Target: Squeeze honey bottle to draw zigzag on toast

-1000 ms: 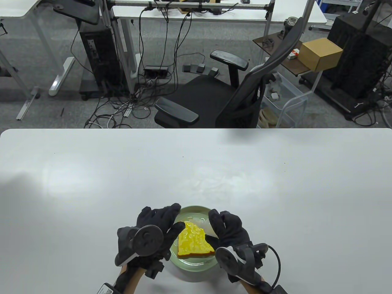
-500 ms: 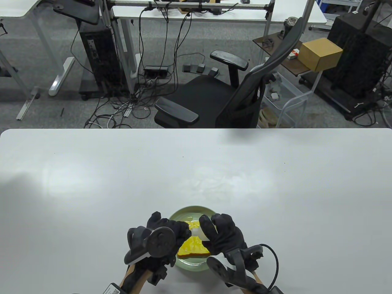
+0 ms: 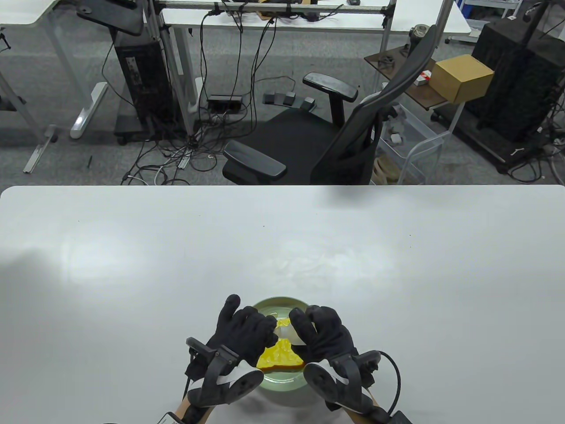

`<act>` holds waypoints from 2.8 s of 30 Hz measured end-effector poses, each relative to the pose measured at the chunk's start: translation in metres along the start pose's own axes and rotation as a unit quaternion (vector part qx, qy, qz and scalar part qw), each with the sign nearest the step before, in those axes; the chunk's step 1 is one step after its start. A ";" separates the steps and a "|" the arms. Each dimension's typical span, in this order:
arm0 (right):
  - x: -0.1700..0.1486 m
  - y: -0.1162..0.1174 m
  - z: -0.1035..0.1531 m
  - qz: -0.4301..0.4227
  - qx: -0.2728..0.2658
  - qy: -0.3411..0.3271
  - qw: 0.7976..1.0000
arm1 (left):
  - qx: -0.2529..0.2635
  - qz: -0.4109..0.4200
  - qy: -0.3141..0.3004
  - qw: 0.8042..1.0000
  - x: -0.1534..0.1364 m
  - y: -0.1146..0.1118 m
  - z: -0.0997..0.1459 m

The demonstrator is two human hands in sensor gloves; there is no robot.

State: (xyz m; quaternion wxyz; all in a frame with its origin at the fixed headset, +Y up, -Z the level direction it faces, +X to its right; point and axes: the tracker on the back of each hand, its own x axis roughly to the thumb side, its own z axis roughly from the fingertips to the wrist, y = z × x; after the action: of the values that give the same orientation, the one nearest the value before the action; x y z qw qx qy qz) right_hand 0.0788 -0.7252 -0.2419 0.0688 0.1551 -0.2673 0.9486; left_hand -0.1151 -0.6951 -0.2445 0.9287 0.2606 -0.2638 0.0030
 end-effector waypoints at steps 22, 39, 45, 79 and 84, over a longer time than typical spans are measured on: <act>0.009 -0.004 0.003 0.021 -0.026 -0.021 0.999 | -0.141 0.257 0.097 0.951 -0.028 -0.014 -0.004; 0.006 -0.006 0.001 0.021 -0.023 0.005 0.999 | -0.032 0.184 0.074 0.980 -0.017 -0.001 -0.001; 0.009 -0.006 0.003 0.022 -0.026 -0.004 0.999 | -0.067 0.177 0.085 0.978 -0.018 -0.004 -0.002; 0.005 -0.004 0.003 0.018 -0.026 0.011 0.999 | -0.051 0.111 0.041 0.992 -0.015 0.006 -0.002; 0.007 -0.005 0.004 0.016 -0.029 0.006 0.999 | -0.069 0.136 0.065 0.986 -0.021 0.003 -0.002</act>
State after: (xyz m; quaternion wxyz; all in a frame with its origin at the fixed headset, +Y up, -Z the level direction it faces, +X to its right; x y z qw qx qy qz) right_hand 0.0740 -0.7228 -0.2342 0.0597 0.1429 -0.2965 0.9424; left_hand -0.1322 -0.6887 -0.2550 0.9507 0.1564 -0.2350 0.1280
